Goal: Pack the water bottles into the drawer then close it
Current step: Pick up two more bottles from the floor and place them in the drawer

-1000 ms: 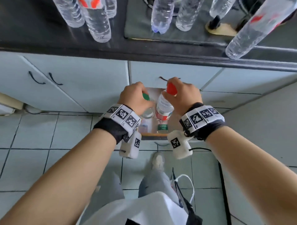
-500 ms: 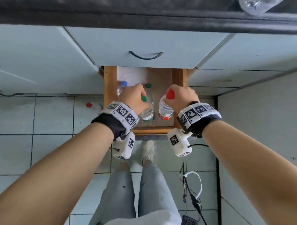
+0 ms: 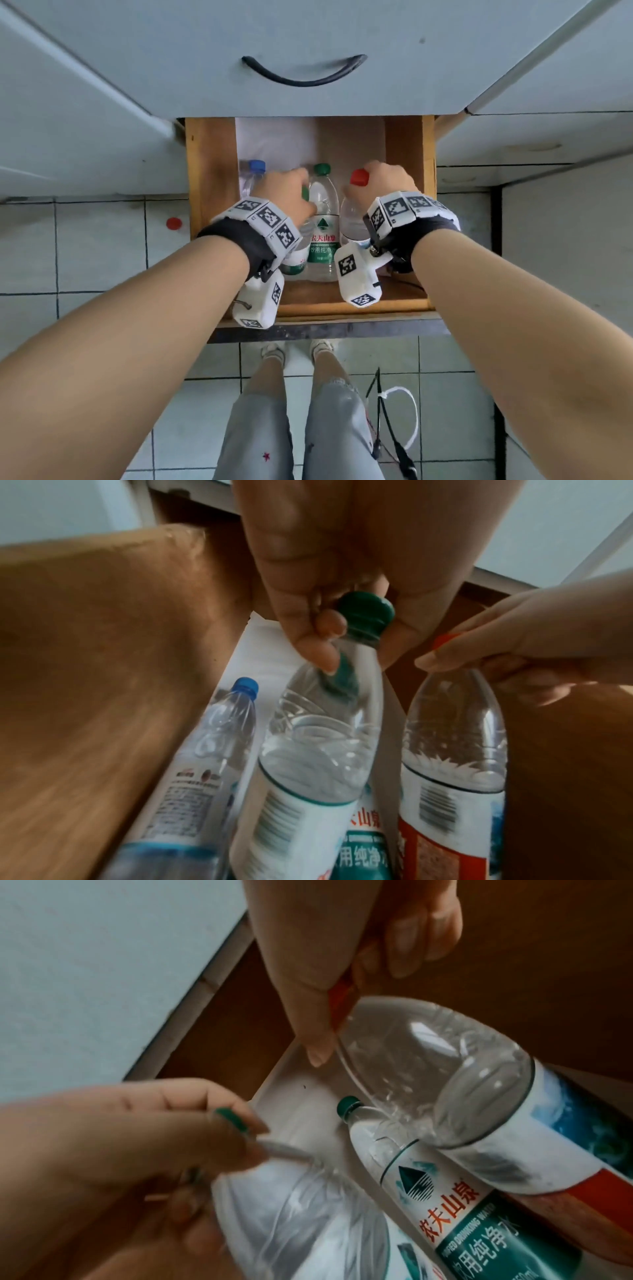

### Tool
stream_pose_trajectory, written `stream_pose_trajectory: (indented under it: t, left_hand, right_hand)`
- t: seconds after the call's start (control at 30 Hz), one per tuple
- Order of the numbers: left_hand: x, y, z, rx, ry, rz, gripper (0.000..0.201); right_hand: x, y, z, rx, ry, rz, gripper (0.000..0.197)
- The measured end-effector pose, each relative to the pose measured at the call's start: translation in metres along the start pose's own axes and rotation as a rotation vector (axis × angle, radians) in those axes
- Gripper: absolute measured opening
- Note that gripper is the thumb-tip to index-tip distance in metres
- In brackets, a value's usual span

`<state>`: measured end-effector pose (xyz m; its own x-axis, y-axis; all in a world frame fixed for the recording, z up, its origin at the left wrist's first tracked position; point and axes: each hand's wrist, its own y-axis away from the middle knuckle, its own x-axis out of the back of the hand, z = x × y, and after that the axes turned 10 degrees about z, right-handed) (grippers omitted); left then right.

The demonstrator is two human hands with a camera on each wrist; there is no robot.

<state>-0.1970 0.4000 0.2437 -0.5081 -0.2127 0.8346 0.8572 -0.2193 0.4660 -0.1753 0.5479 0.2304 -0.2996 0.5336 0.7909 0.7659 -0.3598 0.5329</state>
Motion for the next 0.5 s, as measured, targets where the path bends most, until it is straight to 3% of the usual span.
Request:
stream_pose_trajectory:
  t: [0.23, 0.4, 0.5]
  left_hand:
    - [-0.024, -0.033, -0.007, -0.109, -0.041, 0.011, 0.049]
    - [-0.024, -0.044, -0.022, 0.028, -0.081, -0.074, 0.06]
    - [-0.024, -0.047, -0.031, 0.04, -0.189, -0.227, 0.059]
  right_hand:
    - [-0.021, -0.018, 0.0, 0.111, 0.045, 0.025, 0.038]
    - [-0.025, -0.027, -0.002, 0.098, 0.09, -0.204, 0.063]
    - [-0.035, -0.022, 0.0, 0.146, 0.249, -0.319, 0.047]
